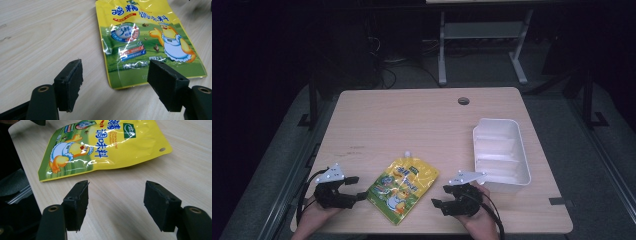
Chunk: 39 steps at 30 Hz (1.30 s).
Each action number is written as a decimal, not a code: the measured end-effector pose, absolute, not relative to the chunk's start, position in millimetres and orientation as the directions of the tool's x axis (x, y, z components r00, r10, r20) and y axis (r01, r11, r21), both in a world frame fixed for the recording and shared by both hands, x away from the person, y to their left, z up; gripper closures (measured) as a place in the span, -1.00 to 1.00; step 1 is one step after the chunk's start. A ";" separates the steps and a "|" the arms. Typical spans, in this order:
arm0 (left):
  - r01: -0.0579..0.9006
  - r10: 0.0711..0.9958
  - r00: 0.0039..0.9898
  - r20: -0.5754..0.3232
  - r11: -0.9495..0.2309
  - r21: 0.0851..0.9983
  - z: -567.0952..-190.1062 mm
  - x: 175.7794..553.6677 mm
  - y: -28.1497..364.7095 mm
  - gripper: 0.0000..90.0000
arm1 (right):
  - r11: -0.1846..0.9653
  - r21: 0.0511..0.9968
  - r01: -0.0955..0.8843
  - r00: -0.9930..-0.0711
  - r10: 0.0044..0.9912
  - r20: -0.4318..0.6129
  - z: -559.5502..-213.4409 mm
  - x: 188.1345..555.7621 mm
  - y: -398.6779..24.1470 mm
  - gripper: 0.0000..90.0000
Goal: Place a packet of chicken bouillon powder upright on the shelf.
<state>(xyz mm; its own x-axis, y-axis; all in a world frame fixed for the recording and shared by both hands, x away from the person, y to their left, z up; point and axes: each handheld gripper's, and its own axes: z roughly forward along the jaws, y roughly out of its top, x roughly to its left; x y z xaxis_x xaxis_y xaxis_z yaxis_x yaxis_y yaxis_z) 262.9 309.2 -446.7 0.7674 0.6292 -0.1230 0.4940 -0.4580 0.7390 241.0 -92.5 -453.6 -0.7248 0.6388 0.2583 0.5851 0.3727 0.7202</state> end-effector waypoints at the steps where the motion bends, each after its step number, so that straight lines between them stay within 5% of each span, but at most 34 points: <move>1: 0.496 0.631 0.767 -0.120 -0.463 0.735 -447.2 265.0 308.1 -0.36 | 0.372 0.720 0.586 -0.723 0.641 0.257 -453.9 241.9 -92.7 -0.21; 28: 0.467 0.595 0.796 -0.110 -0.488 0.737 -446.7 275.7 277.7 -0.18 | 0.314 0.768 0.558 -0.703 0.671 0.236 -441.3 277.4 -85.6 -0.23; 39: 0.454 0.568 0.816 -0.110 -0.511 0.729 -448.3 275.0 272.2 0.04 | 0.311 0.740 0.597 -0.678 0.688 0.258 -442.0 309.9 -76.6 -0.17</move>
<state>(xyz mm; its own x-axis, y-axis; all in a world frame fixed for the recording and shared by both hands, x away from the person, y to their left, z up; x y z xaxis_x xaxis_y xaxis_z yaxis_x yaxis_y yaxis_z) 275.0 272.2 -448.3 0.8158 0.5678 -0.1098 0.4542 -0.5115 0.7294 309.9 -76.6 -442.0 -0.6779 0.6884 0.2580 0.5969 0.3105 0.7398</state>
